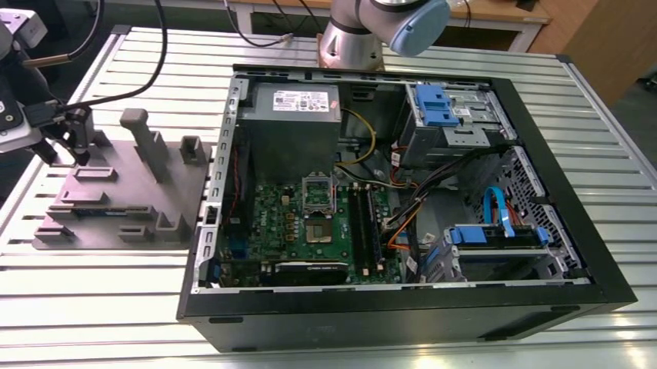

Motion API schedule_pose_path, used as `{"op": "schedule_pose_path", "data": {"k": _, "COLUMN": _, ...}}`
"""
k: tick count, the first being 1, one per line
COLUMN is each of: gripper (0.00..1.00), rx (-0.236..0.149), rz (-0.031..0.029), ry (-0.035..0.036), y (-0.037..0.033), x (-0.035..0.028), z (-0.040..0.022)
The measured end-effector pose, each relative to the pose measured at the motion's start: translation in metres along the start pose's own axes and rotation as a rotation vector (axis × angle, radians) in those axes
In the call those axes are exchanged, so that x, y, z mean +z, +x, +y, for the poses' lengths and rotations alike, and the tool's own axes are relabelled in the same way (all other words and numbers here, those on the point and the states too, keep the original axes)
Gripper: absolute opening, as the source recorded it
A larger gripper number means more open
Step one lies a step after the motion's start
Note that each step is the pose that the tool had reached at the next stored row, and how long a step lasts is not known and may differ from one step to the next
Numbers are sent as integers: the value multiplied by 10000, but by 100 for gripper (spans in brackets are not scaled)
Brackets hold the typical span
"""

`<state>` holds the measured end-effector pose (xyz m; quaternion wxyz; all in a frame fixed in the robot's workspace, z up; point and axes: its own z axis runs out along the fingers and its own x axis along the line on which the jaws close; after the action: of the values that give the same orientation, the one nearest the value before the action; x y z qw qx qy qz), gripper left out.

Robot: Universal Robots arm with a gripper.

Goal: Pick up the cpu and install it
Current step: 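Pick up the cpu and move it towards the insertion slot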

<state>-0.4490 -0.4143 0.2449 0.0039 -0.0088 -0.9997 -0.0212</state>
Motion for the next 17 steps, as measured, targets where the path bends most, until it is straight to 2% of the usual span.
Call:
{"op": "schedule_pose_path", "data": {"k": 1, "gripper": 47, "rx": 0, "rz": -1, "ry": 0, "y": 0, "x": -2, "z": 0}}
{"op": "schedule_pose_path", "data": {"k": 3, "gripper": 47, "rx": 0, "rz": 0, "ry": 0, "y": 0, "x": -44, "z": 2}}
{"op": "schedule_pose_path", "data": {"k": 17, "gripper": 47, "rx": 0, "rz": 1, "ry": 1, "y": 1, "x": -94, "z": 4}}
